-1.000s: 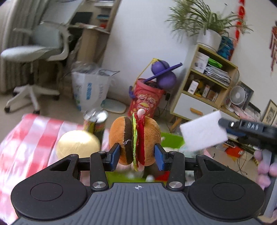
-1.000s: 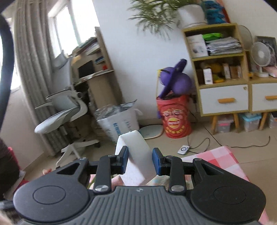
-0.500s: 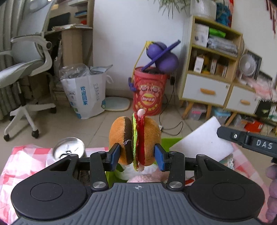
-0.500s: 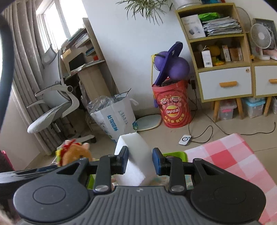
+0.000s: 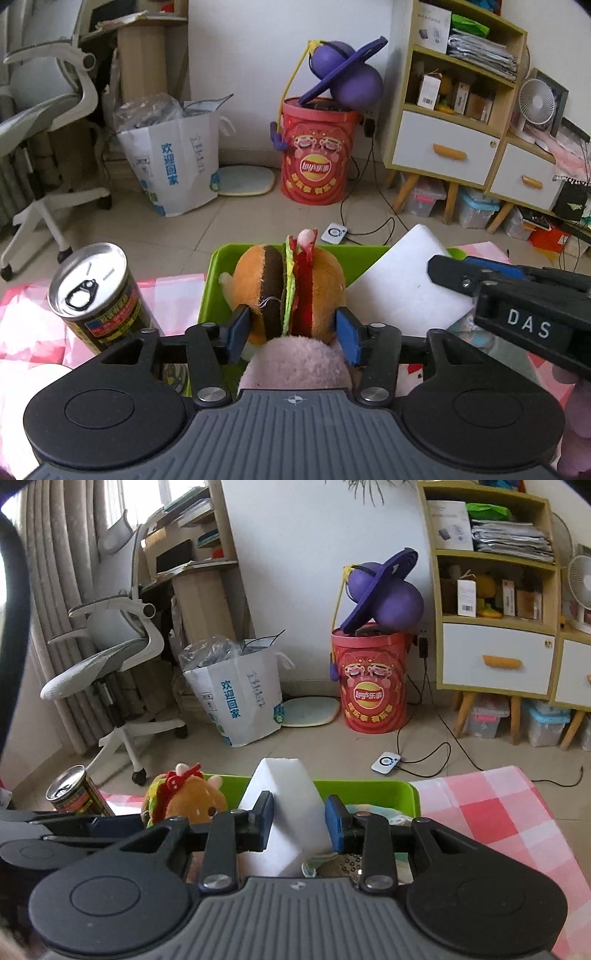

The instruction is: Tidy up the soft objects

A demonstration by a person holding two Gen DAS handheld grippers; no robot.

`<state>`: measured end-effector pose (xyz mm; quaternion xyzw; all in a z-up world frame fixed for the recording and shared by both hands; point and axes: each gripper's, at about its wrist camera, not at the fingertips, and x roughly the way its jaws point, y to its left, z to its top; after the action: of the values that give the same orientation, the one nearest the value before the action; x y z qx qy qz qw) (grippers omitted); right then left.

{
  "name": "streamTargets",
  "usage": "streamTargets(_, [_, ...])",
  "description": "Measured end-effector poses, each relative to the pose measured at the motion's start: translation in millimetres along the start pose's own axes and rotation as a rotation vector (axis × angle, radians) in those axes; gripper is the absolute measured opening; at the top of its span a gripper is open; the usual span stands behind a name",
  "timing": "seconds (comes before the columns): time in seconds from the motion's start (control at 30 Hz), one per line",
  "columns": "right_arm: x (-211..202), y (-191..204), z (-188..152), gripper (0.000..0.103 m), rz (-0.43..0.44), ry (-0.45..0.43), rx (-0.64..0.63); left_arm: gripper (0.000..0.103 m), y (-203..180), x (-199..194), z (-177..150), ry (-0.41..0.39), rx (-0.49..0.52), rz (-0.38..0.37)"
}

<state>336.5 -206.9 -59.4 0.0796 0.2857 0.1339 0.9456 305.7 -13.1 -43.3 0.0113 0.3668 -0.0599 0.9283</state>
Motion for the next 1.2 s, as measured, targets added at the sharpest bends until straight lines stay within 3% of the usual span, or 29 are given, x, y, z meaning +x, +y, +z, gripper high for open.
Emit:
streamTargets(0.1, [-5.9, -1.8, 3.8, 0.023, 0.023, 0.012, 0.015, 0.056, 0.6, -9.1, 0.3, -0.015, -0.011, -0.002])
streamTargets(0.17, [-10.9, -4.7, 6.7, 0.040, 0.030, 0.019, 0.024, 0.063, 1.1, -16.0, 1.5, -0.026, -0.022, -0.006])
streamTargets(0.23, [-19.4, -7.0, 8.3, 0.045, 0.029, 0.015, 0.028, 0.065, 1.3, -25.4, 1.9, -0.039, -0.024, -0.008])
streamTargets(0.4, [-48.6, -14.0, 12.0, 0.049, 0.013, 0.017, 0.045, 0.073, -1.9, -56.0, -1.3, -0.056, -0.006, -0.001])
streamTargets(0.47, [-63.6, -18.8, 12.6, 0.052, 0.006, 0.017, 0.066, 0.081, -0.5, -71.6, -6.7, -0.063, -0.023, -0.005])
streamTargets(0.73, [-130.9, -26.8, 3.3, 0.054, -0.024, 0.022, 0.072, 0.091, 4.3, -130.8, -40.0, -0.047, -0.088, -0.005])
streamTargets(1.2, [-219.9, -14.9, -59.0, 0.061, -0.040, 0.073, 0.112, 0.097, 6.4, -201.4, -117.6, 0.062, -0.144, 0.040])
